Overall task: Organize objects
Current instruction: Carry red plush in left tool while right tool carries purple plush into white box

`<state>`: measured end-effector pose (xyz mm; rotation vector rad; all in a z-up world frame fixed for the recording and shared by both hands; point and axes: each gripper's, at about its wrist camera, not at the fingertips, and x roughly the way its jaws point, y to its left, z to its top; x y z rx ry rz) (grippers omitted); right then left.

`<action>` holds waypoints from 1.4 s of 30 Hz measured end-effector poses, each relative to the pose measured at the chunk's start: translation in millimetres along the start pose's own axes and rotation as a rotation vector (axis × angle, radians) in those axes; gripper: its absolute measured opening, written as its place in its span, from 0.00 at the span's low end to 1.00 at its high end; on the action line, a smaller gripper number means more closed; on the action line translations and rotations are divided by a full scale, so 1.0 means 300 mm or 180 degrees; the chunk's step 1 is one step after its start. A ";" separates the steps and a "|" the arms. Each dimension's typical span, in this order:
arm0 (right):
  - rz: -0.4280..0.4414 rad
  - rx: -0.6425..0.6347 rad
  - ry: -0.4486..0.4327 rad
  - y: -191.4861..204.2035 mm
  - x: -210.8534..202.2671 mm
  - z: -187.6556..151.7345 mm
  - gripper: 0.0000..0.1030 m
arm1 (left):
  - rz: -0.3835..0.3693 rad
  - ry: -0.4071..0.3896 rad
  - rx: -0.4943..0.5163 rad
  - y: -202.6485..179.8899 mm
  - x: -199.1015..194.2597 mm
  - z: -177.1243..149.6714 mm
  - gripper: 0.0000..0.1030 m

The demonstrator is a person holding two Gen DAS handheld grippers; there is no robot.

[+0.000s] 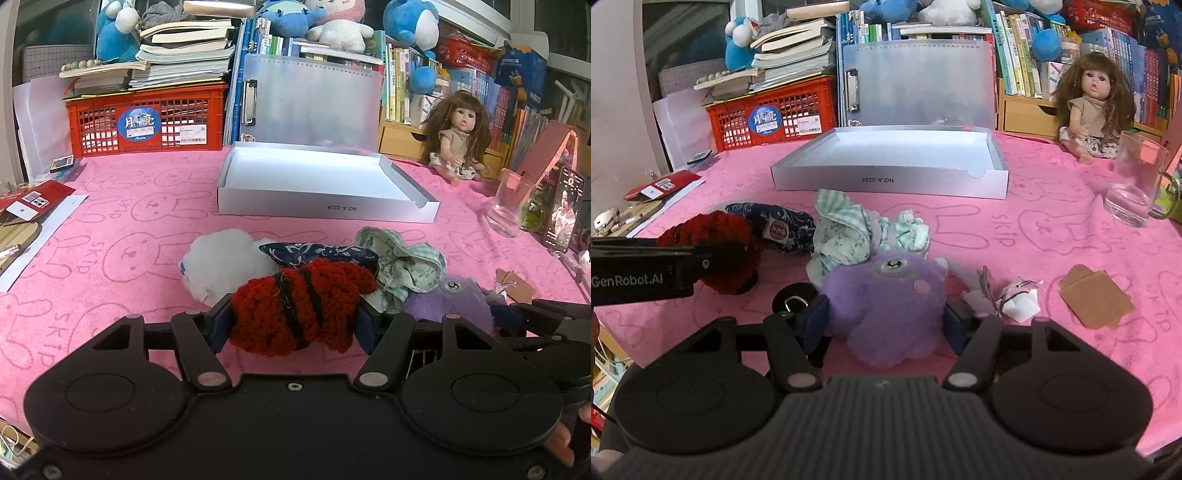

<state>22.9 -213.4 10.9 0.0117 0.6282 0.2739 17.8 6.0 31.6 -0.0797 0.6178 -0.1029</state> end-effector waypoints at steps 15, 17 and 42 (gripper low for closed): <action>-0.0049 0.0141 -0.0153 -0.026 -0.049 0.054 0.40 | -0.0111 -0.0146 0.0050 -0.029 -0.025 0.068 0.61; -0.0073 0.0119 -0.0190 -0.020 -0.057 0.058 0.39 | -0.0109 -0.0146 0.0049 -0.031 -0.024 0.069 0.61; -0.0247 0.0177 -0.0682 -0.106 -0.117 0.292 0.39 | -0.0254 -0.0403 -0.0055 0.011 -0.007 0.318 0.60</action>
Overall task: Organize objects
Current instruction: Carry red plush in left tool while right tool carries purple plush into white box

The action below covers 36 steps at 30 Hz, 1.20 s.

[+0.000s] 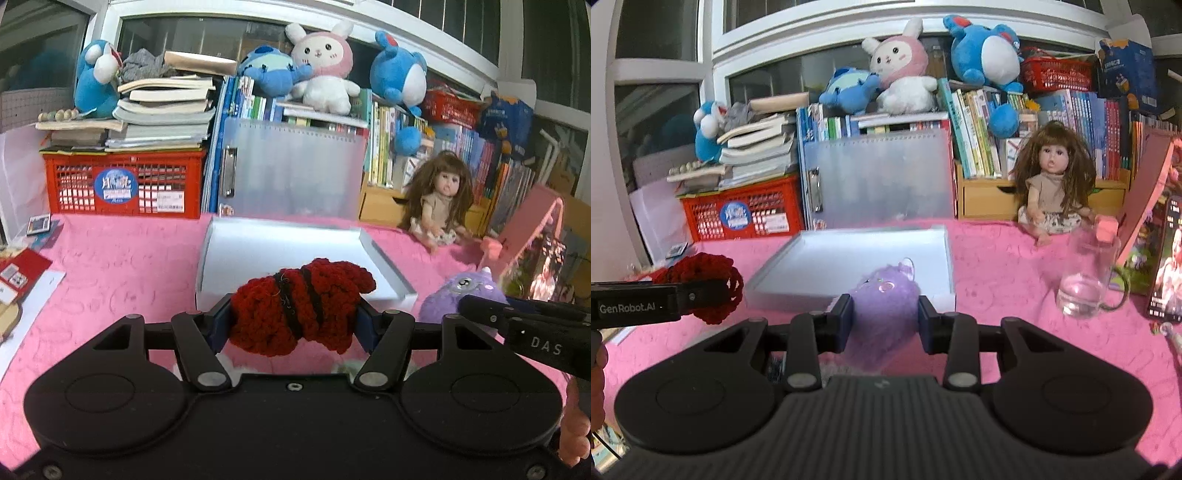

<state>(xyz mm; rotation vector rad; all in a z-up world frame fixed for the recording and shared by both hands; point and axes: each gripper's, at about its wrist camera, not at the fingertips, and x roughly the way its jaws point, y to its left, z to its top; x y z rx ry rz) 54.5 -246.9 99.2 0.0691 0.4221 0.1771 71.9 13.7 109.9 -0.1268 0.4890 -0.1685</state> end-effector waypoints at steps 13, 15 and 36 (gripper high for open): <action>-0.0021 -0.0023 -0.0011 -0.054 0.136 0.128 0.39 | 0.0047 0.0004 -0.0092 0.058 0.186 0.160 0.60; -0.0019 -0.0021 0.0017 -0.064 0.170 0.145 0.39 | 0.0057 0.0021 -0.0124 0.072 0.218 0.176 0.60; 0.0215 0.0245 0.0486 -0.125 0.550 0.230 0.39 | 0.0150 0.0487 -0.0132 0.117 0.636 0.261 0.60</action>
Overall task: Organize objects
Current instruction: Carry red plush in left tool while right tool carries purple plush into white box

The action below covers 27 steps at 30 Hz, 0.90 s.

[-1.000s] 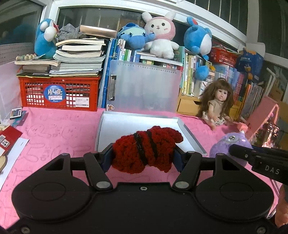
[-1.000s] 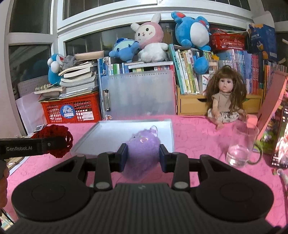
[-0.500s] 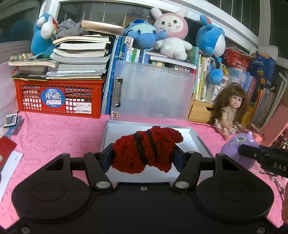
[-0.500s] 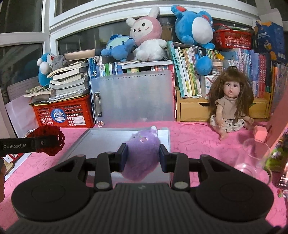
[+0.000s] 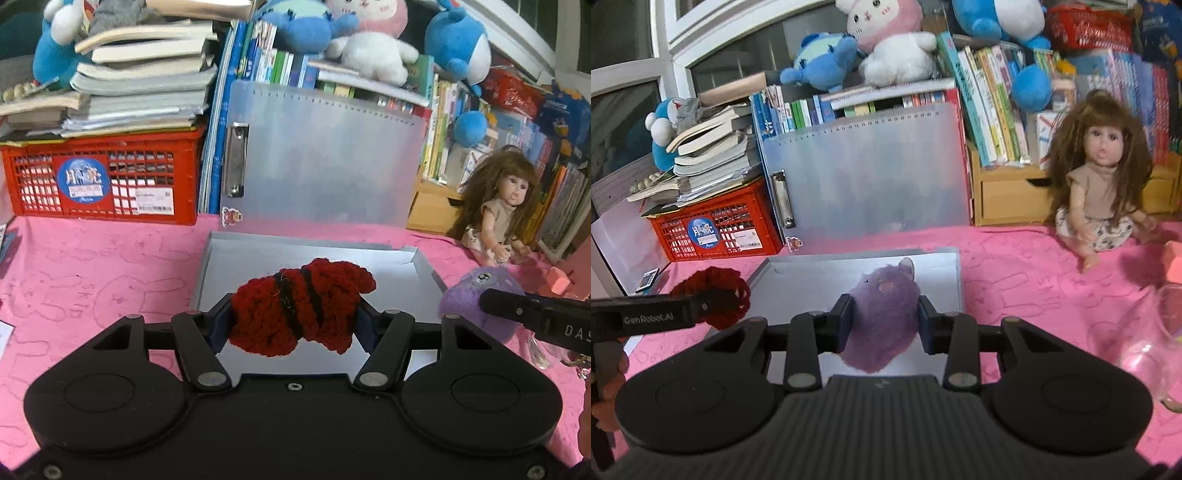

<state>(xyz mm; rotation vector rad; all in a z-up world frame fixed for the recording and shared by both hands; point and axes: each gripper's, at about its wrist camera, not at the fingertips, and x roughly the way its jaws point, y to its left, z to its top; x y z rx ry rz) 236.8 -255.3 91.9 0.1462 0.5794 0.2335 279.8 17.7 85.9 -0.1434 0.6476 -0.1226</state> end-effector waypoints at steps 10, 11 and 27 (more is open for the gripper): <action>0.0032 0.0322 0.0304 -0.054 0.192 0.014 0.39 | 0.0181 0.0331 -0.0033 0.020 0.212 0.018 0.60; 0.0040 0.0353 0.0321 -0.058 0.206 0.008 0.39 | 0.0181 0.0351 -0.0033 0.021 0.224 0.016 0.60; -0.0017 0.0789 0.0412 -0.111 0.413 0.038 0.39 | 0.0405 0.0511 0.0035 -0.019 0.447 0.063 0.61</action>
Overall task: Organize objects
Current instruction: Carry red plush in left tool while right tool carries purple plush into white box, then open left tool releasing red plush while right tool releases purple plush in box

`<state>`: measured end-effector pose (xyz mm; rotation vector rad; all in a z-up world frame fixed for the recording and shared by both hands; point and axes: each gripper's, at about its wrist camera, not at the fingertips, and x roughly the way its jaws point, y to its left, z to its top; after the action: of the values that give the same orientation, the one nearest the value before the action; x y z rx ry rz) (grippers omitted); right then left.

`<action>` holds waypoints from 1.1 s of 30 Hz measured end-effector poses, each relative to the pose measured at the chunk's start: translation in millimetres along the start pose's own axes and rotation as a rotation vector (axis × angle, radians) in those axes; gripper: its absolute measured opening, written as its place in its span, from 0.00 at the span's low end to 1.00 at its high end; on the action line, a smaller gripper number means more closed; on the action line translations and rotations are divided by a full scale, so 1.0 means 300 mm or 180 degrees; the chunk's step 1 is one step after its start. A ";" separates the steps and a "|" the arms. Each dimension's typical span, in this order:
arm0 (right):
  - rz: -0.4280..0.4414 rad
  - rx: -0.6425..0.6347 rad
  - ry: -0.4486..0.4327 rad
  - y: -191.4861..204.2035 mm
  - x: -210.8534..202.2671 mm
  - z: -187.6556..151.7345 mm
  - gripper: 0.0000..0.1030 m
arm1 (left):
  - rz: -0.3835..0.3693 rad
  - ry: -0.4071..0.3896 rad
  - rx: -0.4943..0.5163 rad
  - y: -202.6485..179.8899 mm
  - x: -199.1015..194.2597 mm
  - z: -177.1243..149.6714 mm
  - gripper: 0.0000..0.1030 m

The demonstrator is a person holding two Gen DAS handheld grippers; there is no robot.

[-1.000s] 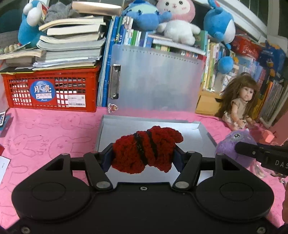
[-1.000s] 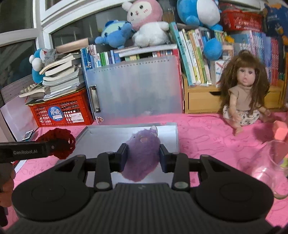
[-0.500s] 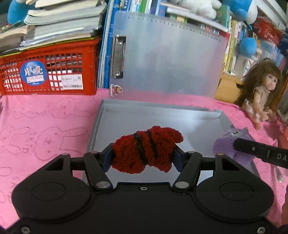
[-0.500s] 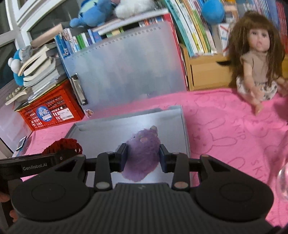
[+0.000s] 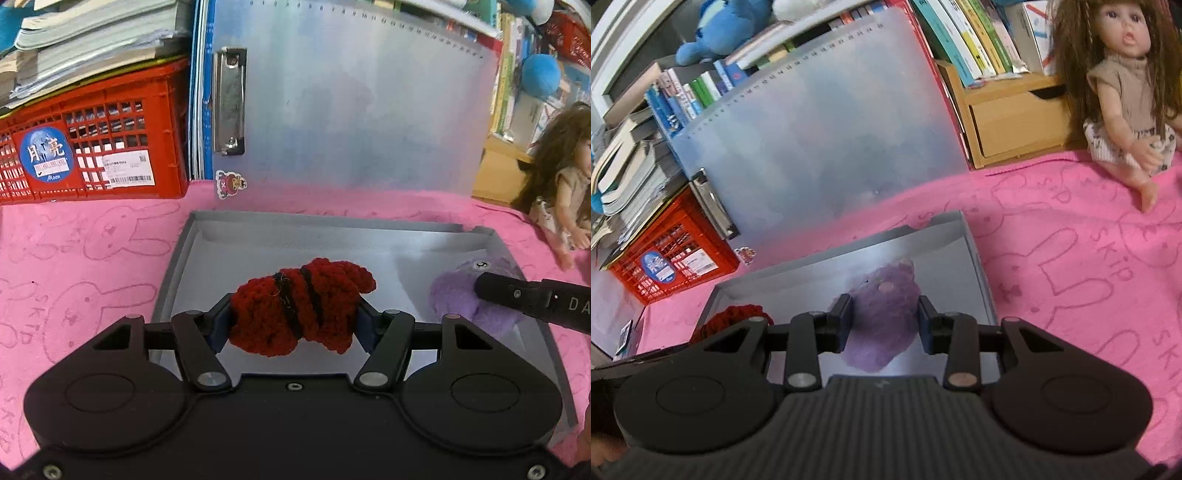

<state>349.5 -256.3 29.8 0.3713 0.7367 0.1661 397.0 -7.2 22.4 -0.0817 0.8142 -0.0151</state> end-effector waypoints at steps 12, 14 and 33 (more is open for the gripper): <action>-0.0031 -0.0060 0.0054 0.011 0.036 -0.011 0.40 | 0.0011 0.0028 0.0022 -0.005 0.043 -0.013 0.61; -0.0026 -0.0050 0.0056 0.009 0.041 -0.013 0.40 | 0.0017 0.0033 0.0020 -0.005 0.047 -0.015 0.61; 0.0171 0.0002 0.0090 0.016 0.030 -0.018 0.74 | -0.0034 -0.0010 0.0096 -0.014 0.029 -0.017 0.79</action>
<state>352.3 -247.8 22.3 0.3903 0.7549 0.2220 399.4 -12.0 12.9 -0.0577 0.8100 -0.0371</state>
